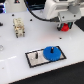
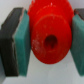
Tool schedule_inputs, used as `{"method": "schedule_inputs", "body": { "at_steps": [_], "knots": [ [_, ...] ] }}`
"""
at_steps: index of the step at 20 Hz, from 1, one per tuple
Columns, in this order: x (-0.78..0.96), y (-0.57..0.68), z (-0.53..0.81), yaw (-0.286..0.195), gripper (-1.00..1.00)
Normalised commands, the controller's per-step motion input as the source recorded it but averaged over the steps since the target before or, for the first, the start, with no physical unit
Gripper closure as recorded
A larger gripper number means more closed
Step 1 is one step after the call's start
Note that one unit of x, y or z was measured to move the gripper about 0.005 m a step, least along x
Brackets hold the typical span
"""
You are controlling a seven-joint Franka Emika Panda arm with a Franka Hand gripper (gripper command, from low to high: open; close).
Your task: Insert the blue gear onto the right peg, followed by the red gear
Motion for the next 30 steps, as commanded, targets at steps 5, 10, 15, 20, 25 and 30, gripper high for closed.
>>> {"method": "schedule_inputs", "body": {
  "at_steps": [5,10,15,20,25,30],
  "knots": [
    [0.43,-0.10,0.56,0.000,1.00],
    [0.56,-0.22,0.46,0.000,1.00],
    [0.67,-0.24,0.40,0.000,1.00],
    [0.70,-0.23,0.38,0.000,1.00],
    [0.73,-0.23,0.34,0.000,1.00],
    [0.76,-0.26,0.23,0.000,1.00]
  ]
}}
